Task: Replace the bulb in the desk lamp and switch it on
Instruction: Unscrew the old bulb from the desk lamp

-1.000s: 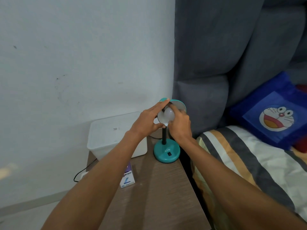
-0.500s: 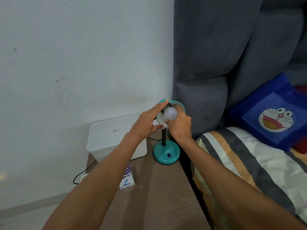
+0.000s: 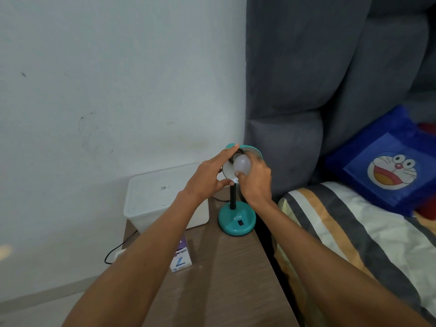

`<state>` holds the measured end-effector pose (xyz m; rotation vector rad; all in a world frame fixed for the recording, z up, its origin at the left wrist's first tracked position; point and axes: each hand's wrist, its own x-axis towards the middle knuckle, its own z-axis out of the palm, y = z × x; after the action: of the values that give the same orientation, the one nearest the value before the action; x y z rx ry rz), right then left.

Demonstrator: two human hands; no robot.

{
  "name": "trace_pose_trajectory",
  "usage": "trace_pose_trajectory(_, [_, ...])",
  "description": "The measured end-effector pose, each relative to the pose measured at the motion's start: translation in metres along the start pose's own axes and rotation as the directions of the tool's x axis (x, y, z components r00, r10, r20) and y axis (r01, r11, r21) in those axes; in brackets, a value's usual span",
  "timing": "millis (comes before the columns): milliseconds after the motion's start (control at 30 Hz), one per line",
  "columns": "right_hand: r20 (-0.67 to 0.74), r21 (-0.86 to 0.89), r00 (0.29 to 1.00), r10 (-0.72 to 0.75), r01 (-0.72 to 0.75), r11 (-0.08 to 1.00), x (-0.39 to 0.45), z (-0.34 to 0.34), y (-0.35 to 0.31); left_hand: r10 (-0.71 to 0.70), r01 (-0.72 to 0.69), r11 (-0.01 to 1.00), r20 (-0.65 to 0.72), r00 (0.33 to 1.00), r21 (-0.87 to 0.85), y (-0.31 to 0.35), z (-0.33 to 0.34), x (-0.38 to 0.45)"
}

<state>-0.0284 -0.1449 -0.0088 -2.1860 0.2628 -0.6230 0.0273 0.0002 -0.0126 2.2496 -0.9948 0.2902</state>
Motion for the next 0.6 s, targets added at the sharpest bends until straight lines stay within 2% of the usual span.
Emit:
trace_pose_trajectory(233, [0.054,0.023,0.998,0.031,-0.032,0.999,0.0034,0.0038,-0.0021,0.004,-0.004,1.0,0.004,1.0,0.017,-0.0013,0.0006,0.0004])
trace_pose_trajectory(333, [0.027,0.067,0.999,0.028,-0.029,0.997,0.0008,0.0046,-0.0048,0.001,-0.001,1.0,0.007,1.0,0.027,-0.0006,0.0011,-0.0001])
trace_pose_trajectory(467, [-0.016,0.097,0.995,0.098,-0.096,0.991,-0.0005,0.0037,-0.0045,-0.015,0.015,1.0,0.006,1.0,0.015,-0.0004,0.0004,-0.0015])
trace_pose_trajectory(600, [-0.007,0.061,0.997,0.076,-0.076,0.995,0.0016,-0.0004,-0.0056,-0.018,0.018,1.0,0.003,1.0,0.009,0.0007,-0.0002,-0.0012])
